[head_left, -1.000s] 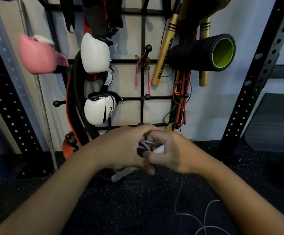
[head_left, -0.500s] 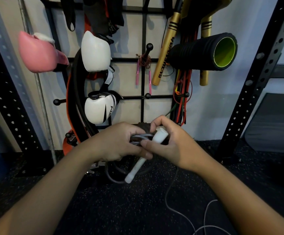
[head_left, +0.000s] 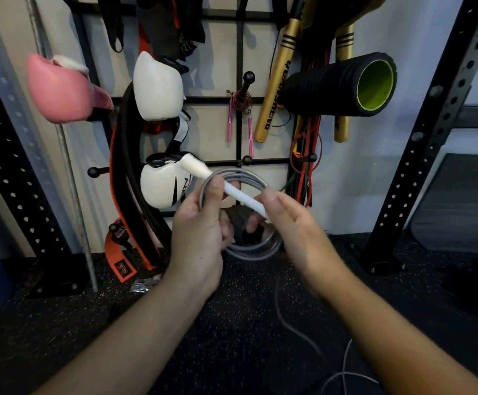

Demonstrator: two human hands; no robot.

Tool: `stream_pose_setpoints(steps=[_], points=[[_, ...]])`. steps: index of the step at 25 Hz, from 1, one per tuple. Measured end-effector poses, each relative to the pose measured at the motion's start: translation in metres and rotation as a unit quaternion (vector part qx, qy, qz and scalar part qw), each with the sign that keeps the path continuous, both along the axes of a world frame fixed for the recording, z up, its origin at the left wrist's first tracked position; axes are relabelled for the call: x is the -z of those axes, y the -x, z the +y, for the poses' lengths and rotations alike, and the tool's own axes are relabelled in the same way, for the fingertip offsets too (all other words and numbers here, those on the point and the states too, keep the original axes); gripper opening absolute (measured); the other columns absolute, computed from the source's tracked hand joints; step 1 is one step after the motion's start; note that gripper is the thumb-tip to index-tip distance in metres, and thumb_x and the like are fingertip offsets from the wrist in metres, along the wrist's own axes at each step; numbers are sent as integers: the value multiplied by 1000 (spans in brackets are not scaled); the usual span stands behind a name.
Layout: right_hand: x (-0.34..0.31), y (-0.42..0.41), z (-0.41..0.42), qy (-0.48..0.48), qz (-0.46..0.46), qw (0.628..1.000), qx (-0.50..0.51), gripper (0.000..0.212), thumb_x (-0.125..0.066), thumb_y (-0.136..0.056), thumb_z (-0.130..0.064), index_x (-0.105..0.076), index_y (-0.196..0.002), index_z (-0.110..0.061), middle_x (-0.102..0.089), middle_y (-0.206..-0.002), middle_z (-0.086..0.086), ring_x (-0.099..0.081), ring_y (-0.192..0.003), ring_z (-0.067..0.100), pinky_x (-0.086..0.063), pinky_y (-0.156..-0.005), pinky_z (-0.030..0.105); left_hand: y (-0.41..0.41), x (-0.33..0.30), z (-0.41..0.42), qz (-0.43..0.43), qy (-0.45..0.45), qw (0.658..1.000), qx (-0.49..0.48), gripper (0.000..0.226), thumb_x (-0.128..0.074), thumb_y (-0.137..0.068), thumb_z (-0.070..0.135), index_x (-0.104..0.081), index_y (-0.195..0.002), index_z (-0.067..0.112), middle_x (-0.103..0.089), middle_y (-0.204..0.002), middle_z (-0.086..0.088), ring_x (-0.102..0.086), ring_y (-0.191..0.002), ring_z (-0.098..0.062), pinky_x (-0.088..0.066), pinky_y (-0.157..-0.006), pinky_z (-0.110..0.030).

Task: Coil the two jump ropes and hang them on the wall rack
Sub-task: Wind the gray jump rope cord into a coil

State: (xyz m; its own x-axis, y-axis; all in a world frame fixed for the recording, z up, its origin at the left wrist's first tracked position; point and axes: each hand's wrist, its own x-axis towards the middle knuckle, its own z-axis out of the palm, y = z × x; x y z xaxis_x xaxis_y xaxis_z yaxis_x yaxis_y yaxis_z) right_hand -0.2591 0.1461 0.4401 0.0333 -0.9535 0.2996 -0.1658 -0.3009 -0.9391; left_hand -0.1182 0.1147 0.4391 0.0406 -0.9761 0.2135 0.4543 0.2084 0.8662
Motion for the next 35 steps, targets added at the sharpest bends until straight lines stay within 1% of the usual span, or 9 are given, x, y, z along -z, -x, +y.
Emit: stream_pose_setpoints(steps=[5,8,10,12,16,21,26,29,35], points=[[3,-10,-2,43,-56,996,57,36,-62,-97,-43,-68,-101,-8,-51,-64,-9,-46,-61,10,-40,-58,26,2,3,6,-48,-6,997,-64,29,-60,-99,41,-67,-112,16,-62,-71,5,-57,-53,-7,-47,-50,-25],[-11,13,-8,33,51,998,10,35,-59,-95,-51,-66,-92,-18,-51,-59,-11,-44,-58,14,-38,-56,35,-17,-5,1,-146,52,973,-168,71,-71,-89,47,-39,-148,24,-59,-133,5,-61,-117,3,-51,-93,-14],[-20,26,-8,36,126,991,-32,33,-56,-91,-57,-64,-82,-26,-50,-58,-10,-43,-55,14,-36,-53,35,-37,-22,-4,-297,183,904,-247,86,-70,-81,62,-34,-151,26,-44,-150,0,-44,-137,-7,-37,-113,-22],[-22,27,-4,38,199,977,-72,32,-54,-93,-58,-65,-82,-31,-54,-62,-9,-48,-55,12,-41,-52,36,-50,-43,-7,-426,257,861,-106,93,-68,-71,74,-40,-147,29,-54,-145,5,-50,-133,-6,-39,-113,-27],[-15,20,-5,37,186,975,-114,27,-55,-97,-56,-56,-102,-29,-77,-82,5,-72,-75,31,-59,-69,55,-42,-51,1,-535,127,800,239,80,-86,-67,49,-50,-137,36,-75,-115,10,-75,-97,-5,-59,-92,-33],[-12,22,-9,71,241,967,-29,20,-55,-100,-45,-47,-95,-27,-56,-54,-1,-47,-48,13,-38,-48,33,-25,-25,4,-516,47,809,278,16,-73,-92,28,-68,-99,15,-68,-65,4,-62,-56,-9,-54,-58,-25],[-13,23,-8,69,163,984,-33,25,-57,-101,-43,-59,-96,-19,-65,-70,25,-58,-57,41,-47,-53,54,-22,-12,2,-447,69,843,290,35,-70,-91,38,-64,-100,4,-48,-59,6,-42,-48,-9,-39,-47,-24],[-15,28,-7,70,157,985,-18,58,-41,-101,-56,-69,-87,-8,-66,-70,17,-62,-60,28,-53,-60,38,-26,-16,0,-392,74,874,276,38,-66,-87,46,-69,-99,10,-48,-57,9,-41,-48,-9,-38,-48,-24],[-5,57,-13,-21,24,998,-56,59,-41,-98,-67,-70,-96,-15,-51,-64,5,-40,-47,16,-34,-44,26,-22,-30,-8,62,13,994,89,35,-55,-97,47,-50,-78,17,-34,-53,9,-35,-43,-6,-43,-46,-20]])
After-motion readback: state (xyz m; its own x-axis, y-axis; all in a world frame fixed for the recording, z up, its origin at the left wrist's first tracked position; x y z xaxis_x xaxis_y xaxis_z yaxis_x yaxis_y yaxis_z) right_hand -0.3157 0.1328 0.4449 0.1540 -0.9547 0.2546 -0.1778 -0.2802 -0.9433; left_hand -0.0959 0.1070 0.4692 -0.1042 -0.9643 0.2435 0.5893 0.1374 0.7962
